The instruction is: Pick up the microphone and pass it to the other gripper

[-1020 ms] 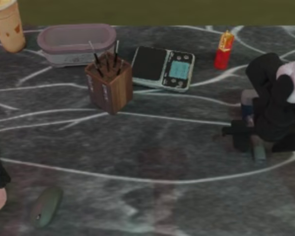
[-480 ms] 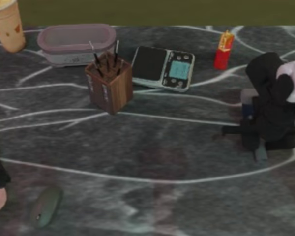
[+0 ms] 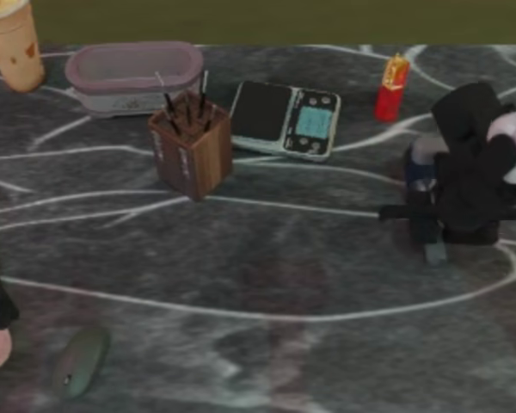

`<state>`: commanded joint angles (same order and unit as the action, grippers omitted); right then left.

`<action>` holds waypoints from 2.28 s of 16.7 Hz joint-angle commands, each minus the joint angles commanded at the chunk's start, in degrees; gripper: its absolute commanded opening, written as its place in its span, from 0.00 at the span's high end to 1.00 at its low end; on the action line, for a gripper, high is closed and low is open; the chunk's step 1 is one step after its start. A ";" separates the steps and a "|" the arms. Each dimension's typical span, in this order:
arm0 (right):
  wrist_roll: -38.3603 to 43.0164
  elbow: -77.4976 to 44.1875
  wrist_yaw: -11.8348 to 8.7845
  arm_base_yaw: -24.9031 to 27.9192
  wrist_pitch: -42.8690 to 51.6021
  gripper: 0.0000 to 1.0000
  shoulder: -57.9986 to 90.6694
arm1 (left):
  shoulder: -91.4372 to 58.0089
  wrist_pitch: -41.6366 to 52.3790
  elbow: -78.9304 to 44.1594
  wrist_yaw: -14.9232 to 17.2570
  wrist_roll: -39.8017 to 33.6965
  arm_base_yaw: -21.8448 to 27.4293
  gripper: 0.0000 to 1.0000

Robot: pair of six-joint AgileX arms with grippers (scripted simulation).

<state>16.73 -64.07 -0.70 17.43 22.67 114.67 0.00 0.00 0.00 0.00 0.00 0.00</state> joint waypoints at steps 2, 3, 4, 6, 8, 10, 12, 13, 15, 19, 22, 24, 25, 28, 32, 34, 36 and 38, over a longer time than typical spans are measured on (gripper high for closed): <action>-1.43 1.65 -2.65 -0.05 -7.13 1.00 -1.25 | 0.00 0.00 0.00 0.00 0.00 0.00 0.00; -2.26 2.73 -4.17 -0.11 -11.20 1.00 -2.05 | 0.00 0.00 0.00 0.00 0.00 0.00 0.00; -3.16 3.95 -5.79 -0.17 -15.62 1.00 -2.95 | 0.00 0.00 0.00 0.00 0.00 0.00 0.00; -5.07 6.74 -9.28 -0.32 -25.34 1.00 -4.94 | 0.00 0.00 0.00 0.00 0.00 0.00 0.00; -7.09 9.76 -12.94 -0.47 -35.88 1.00 -7.16 | 0.00 0.00 0.00 0.00 0.00 0.00 0.00; -9.12 12.76 -16.57 -0.62 -46.64 1.00 -9.61 | 0.00 0.00 0.00 0.00 0.00 0.00 0.00; -11.08 15.51 -19.97 -0.79 -56.58 1.00 -12.23 | 0.00 0.00 0.00 0.00 0.00 0.00 0.00; -12.01 16.75 -21.51 -0.88 -60.97 1.00 -13.61 | 0.00 0.00 0.00 0.00 0.00 0.00 0.00; -13.69 18.89 -24.17 -1.07 -68.09 1.00 -16.32 | 0.00 0.00 0.00 0.00 0.00 0.00 0.00; -15.62 21.02 -27.04 -1.29 -74.94 1.00 -19.58 | 0.00 0.00 0.00 0.00 0.00 0.00 0.00; -15.69 21.09 -27.14 -1.30 -75.17 1.00 -19.70 | 0.00 0.00 0.00 0.00 0.00 0.00 0.00; -15.54 20.83 -27.06 -1.00 -75.04 1.00 -19.50 | 0.00 0.00 0.00 0.00 0.00 0.00 0.00; -15.54 20.82 -26.90 -0.84 -75.02 1.00 -19.53 | 0.00 0.00 0.00 0.00 0.00 0.00 0.00; -15.51 20.66 -23.54 2.72 -74.58 1.00 -20.18 | 0.00 0.00 0.00 0.00 0.00 0.00 0.00; -15.35 20.45 -15.52 10.90 -73.36 1.00 -21.79 | 0.00 0.00 0.00 0.00 0.00 0.00 0.00; -15.22 20.33 -11.50 15.10 -72.79 1.00 -22.68 | 0.00 0.00 0.00 0.00 0.00 0.00 0.00; -15.18 20.20 -8.79 17.86 -72.43 1.00 -23.40 | 0.00 0.00 0.00 0.00 0.00 0.00 0.00; -15.17 20.16 -8.23 18.42 -72.36 1.00 -23.59 | 0.00 0.00 0.00 0.00 0.00 0.00 0.00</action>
<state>1.55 -43.91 -8.93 35.86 -49.69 91.08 0.00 0.00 0.00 0.00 0.00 0.00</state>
